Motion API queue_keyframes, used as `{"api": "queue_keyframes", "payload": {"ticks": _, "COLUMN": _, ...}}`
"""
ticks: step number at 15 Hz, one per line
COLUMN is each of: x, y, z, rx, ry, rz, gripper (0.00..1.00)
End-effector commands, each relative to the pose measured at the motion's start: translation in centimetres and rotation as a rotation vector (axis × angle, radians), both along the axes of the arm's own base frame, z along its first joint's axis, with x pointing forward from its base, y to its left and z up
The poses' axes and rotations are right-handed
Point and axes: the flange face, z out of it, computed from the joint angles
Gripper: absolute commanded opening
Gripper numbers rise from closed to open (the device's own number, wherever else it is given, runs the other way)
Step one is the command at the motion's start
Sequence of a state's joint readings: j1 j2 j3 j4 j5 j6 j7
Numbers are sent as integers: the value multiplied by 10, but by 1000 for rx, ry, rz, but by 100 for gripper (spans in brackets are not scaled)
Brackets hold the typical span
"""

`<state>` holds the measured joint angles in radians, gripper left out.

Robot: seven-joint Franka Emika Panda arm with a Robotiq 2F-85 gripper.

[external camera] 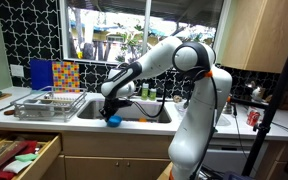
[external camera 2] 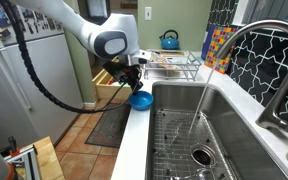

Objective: Pour the water in the bowl in the sink

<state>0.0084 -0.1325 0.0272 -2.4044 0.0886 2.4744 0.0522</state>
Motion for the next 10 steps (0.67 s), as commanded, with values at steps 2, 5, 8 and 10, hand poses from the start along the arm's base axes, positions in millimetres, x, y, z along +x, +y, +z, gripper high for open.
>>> {"api": "queue_keyframes", "payload": {"ticks": 2, "x": 5, "y": -27, "z": 29, "rx": -7, "ry": -18, "rz": 6, "gripper": 1}}
{"api": "queue_keyframes", "payload": {"ticks": 5, "x": 12, "y": -60, "z": 63, "rx": 10, "ry": -59, "rz": 5, "gripper": 1}}
{"api": "queue_keyframes", "payload": {"ticks": 8, "x": 19, "y": -91, "z": 84, "rx": 15, "ry": -87, "rz": 7, "gripper": 1}}
{"api": "queue_keyframes", "payload": {"ticks": 10, "x": 23, "y": -109, "z": 92, "rx": 34, "ry": -136, "rz": 0, "gripper": 1}}
